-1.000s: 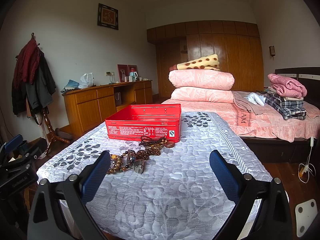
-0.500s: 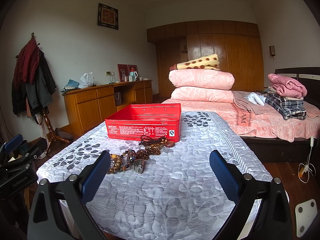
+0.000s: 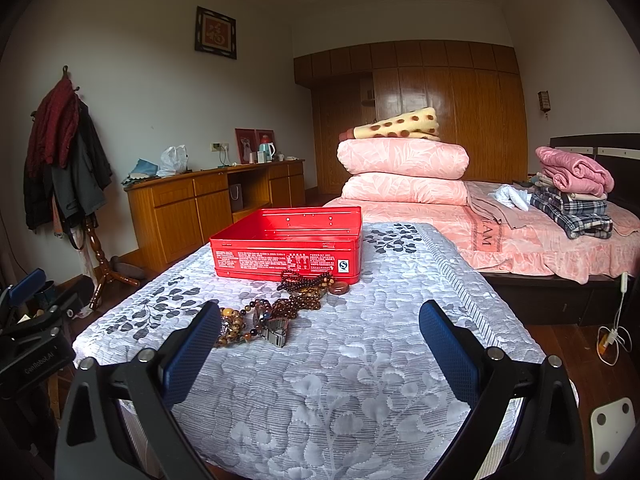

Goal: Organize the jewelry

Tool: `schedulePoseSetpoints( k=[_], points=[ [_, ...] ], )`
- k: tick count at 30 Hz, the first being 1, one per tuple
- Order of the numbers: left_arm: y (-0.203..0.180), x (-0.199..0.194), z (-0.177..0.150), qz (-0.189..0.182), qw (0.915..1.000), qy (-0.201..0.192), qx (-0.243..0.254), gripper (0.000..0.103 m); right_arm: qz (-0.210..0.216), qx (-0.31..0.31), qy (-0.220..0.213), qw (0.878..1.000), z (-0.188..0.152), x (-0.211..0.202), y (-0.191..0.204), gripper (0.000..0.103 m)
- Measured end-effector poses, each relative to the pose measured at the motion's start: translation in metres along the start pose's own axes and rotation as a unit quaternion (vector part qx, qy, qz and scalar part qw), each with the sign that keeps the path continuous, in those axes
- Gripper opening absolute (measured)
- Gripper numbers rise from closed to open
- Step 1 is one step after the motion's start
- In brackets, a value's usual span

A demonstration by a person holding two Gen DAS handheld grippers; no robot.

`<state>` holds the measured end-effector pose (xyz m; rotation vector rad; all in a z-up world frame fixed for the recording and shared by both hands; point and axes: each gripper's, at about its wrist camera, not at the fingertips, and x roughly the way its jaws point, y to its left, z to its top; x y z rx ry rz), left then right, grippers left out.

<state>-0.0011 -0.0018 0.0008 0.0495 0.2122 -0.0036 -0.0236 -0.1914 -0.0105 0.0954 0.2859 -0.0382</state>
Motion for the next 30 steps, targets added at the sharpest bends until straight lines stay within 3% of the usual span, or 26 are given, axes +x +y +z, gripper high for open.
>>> schedulePoseSetpoints(
  k=[30],
  points=[
    [0.006, 0.01, -0.01, -0.002, 1.0, 0.001, -0.006, 0.098, 0.006, -0.007, 0.006, 1.0, -0.007, 0.011, 0.005, 0.097]
  ],
)
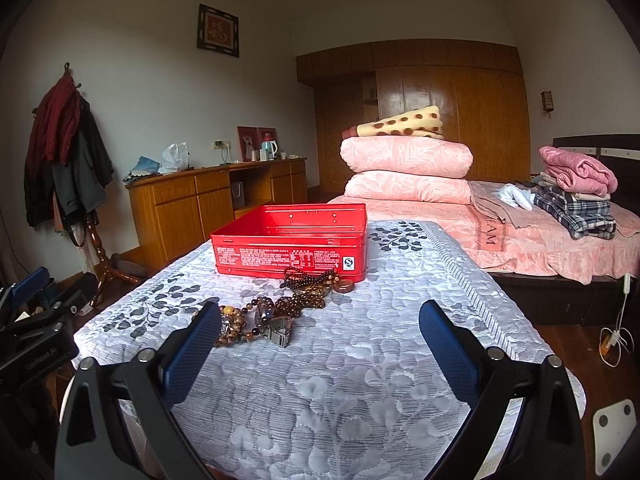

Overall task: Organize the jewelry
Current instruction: 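Move the right tool down to the jewelry pile while the left tool approaches the bracelets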

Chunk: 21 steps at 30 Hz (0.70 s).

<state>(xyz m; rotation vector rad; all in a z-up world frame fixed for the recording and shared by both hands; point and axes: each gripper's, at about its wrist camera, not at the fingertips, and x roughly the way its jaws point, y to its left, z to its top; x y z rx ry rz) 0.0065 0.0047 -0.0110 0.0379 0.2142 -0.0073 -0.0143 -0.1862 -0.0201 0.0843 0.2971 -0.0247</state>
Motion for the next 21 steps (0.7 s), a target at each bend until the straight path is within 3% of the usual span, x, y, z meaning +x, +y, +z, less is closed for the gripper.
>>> schedulePoseSetpoints(
  k=[9, 21],
  points=[
    [0.002, 0.027, -0.018, -0.009, 0.9998, 0.015, -0.004, 0.098, 0.026, -0.004, 0.03, 0.999, -0.014, 0.038, 0.008, 0.096],
    [0.004, 0.063, -0.022, -0.016, 0.9991, 0.039, -0.008, 0.097, 0.075, 0.013, 0.096, 0.992, -0.019, 0.095, 0.012, 0.069]
  ],
)
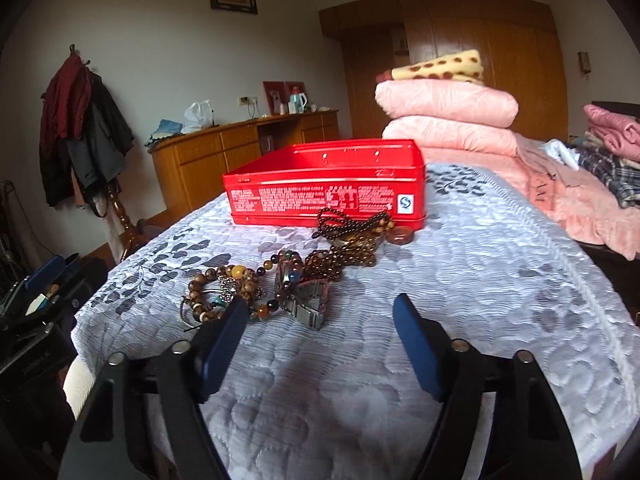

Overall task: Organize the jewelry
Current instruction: 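Move the right tool down to the jewelry pile while the left tool approaches the bracelets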

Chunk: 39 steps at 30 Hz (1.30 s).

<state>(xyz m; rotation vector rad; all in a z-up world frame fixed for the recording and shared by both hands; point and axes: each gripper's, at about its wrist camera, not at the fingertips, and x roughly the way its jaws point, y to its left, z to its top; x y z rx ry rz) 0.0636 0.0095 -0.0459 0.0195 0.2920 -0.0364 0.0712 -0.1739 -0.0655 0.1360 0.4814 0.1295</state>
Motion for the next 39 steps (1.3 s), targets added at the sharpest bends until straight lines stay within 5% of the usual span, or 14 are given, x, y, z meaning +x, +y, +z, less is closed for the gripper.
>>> schedulePoseSetpoints(
  k=[3, 6, 14, 19, 30, 39],
  points=[
    [0.002, 0.01, 0.002, 0.001, 0.9999, 0.009, -0.007, 0.093, 0.022, 0.005, 0.012, 1.0, 0.007, 0.008, 0.004, 0.063],
    [0.002, 0.019, 0.003, -0.004, 0.9997, 0.021, -0.014, 0.076, 0.029, 0.005, 0.019, 0.999, 0.013, 0.017, 0.011, 0.059],
    [0.003, 0.03, 0.003, -0.006, 0.9995, 0.024, -0.018, 0.075, 0.025, 0.018, 0.038, 0.999, 0.017, 0.039, 0.011, 0.04],
    [0.001, 0.033, 0.002, -0.009, 0.9994, 0.025, -0.023, 0.072, 0.024, 0.012, 0.039, 0.999, 0.018, 0.043, 0.013, 0.016],
    [-0.033, 0.023, 0.0, -0.057, 0.9981, 0.022, 0.0, 0.071, 0.062, 0.048, -0.004, 0.997, 0.031, 0.014, -0.006, 0.01],
    [-0.077, 0.023, -0.008, -0.108, 0.9933, 0.028, 0.028, 0.067, 0.028, 0.063, -0.038, 0.997, 0.039, -0.012, -0.038, 0.008]
  ],
)
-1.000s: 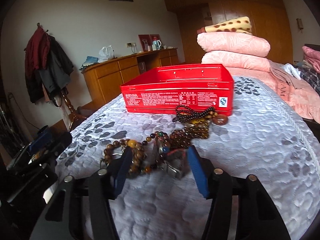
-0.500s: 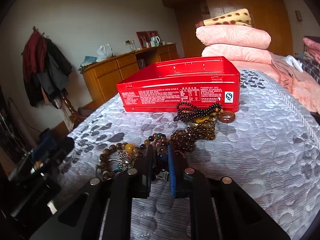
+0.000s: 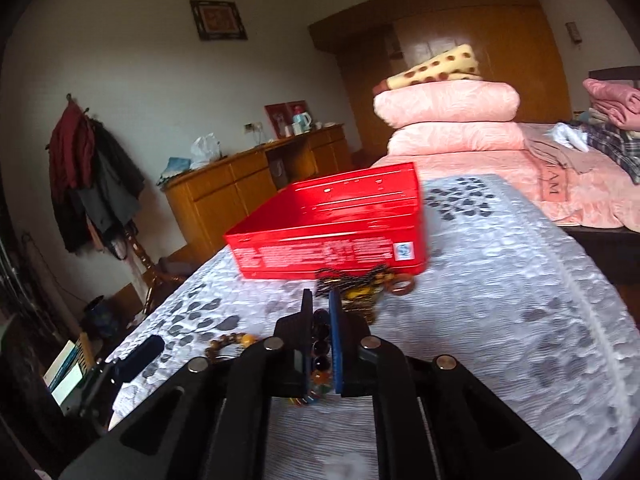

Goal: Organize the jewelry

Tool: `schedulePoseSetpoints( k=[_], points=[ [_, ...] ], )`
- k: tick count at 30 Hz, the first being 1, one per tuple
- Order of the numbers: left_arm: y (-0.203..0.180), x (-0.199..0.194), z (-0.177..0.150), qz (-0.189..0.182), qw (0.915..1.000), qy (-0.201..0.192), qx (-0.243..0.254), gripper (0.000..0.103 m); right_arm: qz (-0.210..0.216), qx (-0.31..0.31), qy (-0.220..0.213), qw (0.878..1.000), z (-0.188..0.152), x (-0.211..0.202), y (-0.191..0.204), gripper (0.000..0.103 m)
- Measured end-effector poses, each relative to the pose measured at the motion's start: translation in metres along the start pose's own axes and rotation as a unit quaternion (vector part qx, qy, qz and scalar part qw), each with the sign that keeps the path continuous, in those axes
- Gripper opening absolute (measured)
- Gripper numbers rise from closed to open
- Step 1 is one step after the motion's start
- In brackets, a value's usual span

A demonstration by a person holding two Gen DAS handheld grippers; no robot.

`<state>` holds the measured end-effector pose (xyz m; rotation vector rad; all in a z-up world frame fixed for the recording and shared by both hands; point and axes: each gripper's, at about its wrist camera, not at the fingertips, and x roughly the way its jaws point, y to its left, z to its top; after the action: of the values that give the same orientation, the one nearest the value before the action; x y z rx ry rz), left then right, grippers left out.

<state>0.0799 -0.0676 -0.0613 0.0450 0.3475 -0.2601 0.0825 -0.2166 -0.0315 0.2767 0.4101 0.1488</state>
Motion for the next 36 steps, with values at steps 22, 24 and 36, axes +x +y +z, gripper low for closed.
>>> schedulePoseSetpoints(
  k=[22, 24, 36],
  points=[
    [-0.033, 0.03, -0.015, 0.013, 0.9986, 0.043, 0.027, 0.023, -0.021, 0.022, 0.033, 0.999, -0.015, -0.005, -0.028, 0.009],
    [-0.033, 0.03, -0.015, 0.015, 0.9986, 0.043, 0.027, 0.023, -0.027, 0.017, 0.043, 0.999, -0.019, -0.002, -0.028, 0.01],
    [-0.033, 0.032, -0.014, 0.0, 0.9988, 0.046, 0.017, 0.012, -0.055, 0.024, 0.082, 0.995, -0.032, 0.004, -0.041, 0.031]
  ],
)
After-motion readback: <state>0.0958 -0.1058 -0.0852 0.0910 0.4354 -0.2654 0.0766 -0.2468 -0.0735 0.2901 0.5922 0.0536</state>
